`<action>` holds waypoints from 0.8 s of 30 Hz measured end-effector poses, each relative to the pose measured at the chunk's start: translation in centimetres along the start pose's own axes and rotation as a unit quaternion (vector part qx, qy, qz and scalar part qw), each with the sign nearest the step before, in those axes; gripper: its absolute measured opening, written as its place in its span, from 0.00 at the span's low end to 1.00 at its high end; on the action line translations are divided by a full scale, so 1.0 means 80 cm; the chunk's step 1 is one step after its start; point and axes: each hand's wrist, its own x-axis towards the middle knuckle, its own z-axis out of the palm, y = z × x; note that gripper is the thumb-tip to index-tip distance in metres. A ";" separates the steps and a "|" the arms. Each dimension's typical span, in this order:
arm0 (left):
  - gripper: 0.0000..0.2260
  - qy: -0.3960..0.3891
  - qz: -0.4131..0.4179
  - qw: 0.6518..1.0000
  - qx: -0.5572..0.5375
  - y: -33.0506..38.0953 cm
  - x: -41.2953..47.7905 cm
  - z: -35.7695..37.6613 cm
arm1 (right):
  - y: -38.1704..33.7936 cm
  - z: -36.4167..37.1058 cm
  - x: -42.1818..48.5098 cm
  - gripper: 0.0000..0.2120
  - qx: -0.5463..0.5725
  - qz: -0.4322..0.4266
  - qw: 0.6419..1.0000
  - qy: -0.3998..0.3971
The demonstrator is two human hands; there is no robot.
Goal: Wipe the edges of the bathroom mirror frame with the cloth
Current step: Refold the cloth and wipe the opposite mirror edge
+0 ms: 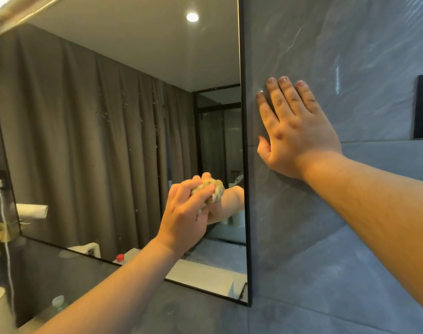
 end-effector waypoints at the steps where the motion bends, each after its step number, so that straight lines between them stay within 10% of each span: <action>1: 0.19 -0.010 0.010 1.000 0.001 -0.002 -0.010 0.001 | 0.000 0.000 0.000 0.35 0.000 0.001 1.000 0.001; 24: 0.14 0.180 -0.158 0.965 -0.106 -0.014 0.307 -0.055 | -0.001 -0.001 0.000 0.38 0.005 0.000 1.000 -0.006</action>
